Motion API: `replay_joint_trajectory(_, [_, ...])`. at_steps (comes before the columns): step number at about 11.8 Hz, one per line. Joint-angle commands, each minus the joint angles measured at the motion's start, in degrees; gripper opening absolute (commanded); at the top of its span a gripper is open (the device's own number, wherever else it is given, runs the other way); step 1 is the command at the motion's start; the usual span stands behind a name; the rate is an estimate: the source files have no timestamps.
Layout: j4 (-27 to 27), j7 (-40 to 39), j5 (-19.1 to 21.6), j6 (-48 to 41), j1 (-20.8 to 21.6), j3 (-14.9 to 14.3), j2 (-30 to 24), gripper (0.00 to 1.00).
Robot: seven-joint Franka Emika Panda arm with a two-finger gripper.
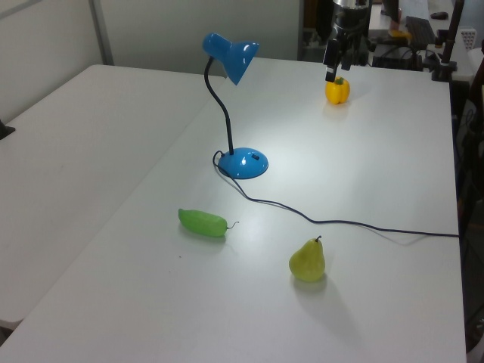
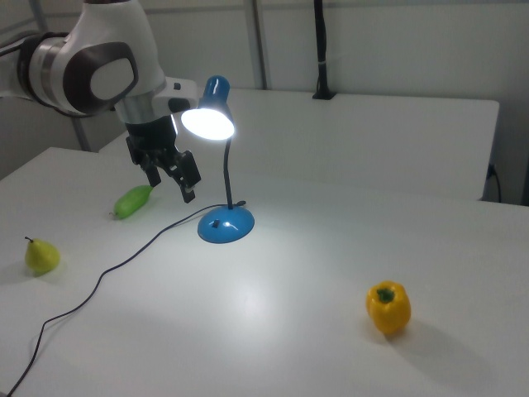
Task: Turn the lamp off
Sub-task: 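Move the gripper toward the blue lamp's round base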
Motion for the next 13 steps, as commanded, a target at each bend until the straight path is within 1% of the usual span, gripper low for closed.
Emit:
replay_joint_trajectory(1, [0.4,0.6,-1.0,-1.6,0.4,-0.4,-1.0,1.00])
replay_joint_trajectory(8, [0.4,0.0,-1.1,-1.0,0.4,-0.5,-0.4,1.00])
replay_joint_trajectory(9, [0.4,0.0,-1.1,-0.8,0.4,-0.5,-0.1,0.82])
replay_joint_trajectory(10, [0.5,-0.7,-1.2,-0.7,0.4,-0.5,0.0,0.50])
replay_joint_trajectory(11, [0.5,-3.4,-0.9,-0.5,0.4,-0.6,0.1,0.27])
replay_joint_trajectory(13, [0.5,-4.6,-0.4,2.4,0.4,-1.2,0.8,0.17])
